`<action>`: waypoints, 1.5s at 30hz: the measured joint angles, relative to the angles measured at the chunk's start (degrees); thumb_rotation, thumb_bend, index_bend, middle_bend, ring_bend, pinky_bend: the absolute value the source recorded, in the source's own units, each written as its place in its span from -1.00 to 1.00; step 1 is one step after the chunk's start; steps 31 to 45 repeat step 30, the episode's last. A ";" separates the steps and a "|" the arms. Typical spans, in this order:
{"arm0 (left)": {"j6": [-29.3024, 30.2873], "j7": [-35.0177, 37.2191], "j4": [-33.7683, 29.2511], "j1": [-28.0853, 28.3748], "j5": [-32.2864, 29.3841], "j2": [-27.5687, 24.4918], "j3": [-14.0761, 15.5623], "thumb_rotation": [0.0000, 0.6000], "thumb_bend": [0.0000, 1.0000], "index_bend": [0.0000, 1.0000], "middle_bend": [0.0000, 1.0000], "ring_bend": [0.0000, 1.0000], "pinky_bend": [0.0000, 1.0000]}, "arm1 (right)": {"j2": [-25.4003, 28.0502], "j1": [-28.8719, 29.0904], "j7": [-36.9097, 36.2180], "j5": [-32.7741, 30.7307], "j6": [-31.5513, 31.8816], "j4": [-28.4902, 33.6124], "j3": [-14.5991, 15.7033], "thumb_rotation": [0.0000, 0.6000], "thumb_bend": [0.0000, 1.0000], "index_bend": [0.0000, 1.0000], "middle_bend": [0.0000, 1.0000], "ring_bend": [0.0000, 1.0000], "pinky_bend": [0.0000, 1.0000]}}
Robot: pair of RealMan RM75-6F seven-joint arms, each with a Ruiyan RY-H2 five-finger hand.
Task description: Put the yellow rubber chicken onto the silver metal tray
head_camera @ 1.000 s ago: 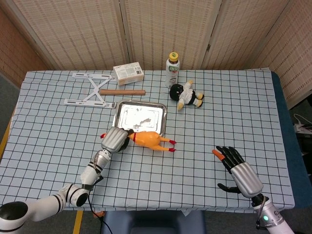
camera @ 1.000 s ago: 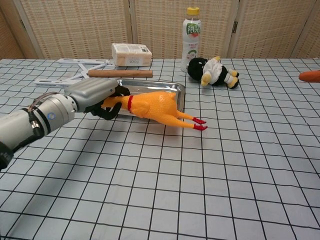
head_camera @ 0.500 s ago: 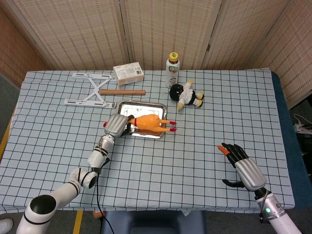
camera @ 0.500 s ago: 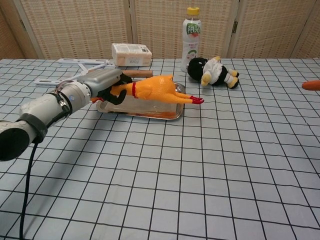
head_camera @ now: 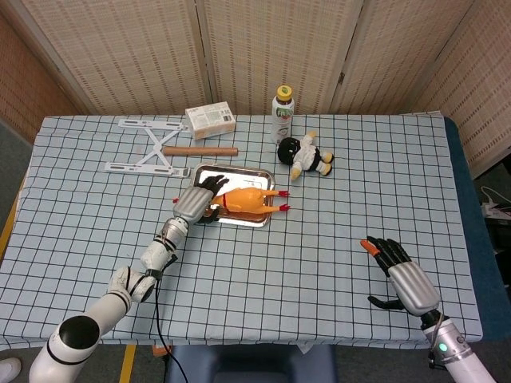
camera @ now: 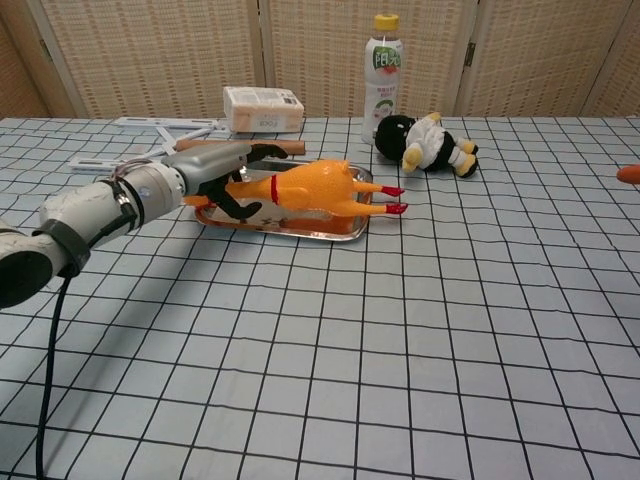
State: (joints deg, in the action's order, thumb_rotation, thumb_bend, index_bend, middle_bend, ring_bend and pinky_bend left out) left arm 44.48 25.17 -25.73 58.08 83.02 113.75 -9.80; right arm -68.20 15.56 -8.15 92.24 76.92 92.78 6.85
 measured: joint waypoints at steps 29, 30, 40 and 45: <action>44.13 -35.52 -67.74 -45.01 9.15 -44.13 24.52 1.00 -0.12 -1.00 -1.00 -1.00 -0.98 | 3.43 -14.57 13.49 7.70 17.94 2.75 2.37 1.00 -0.80 -1.00 -1.00 -1.00 -1.00; 45.35 -37.06 -66.35 -46.18 10.11 -44.26 25.26 1.00 -0.12 -1.00 -1.00 -1.00 -0.98 | 3.65 -14.85 12.90 8.03 18.51 2.67 2.41 1.00 -0.80 -1.00 -1.00 -1.00 -1.00; 45.35 -37.06 -66.35 -46.18 10.11 -44.26 25.26 1.00 -0.12 -1.00 -1.00 -1.00 -0.98 | 3.65 -14.85 12.90 8.03 18.51 2.67 2.41 1.00 -0.80 -1.00 -1.00 -1.00 -1.00; 45.35 -37.06 -66.35 -46.18 10.11 -44.26 25.26 1.00 -0.12 -1.00 -1.00 -1.00 -0.98 | 3.65 -14.85 12.90 8.03 18.51 2.67 2.41 1.00 -0.80 -1.00 -1.00 -1.00 -1.00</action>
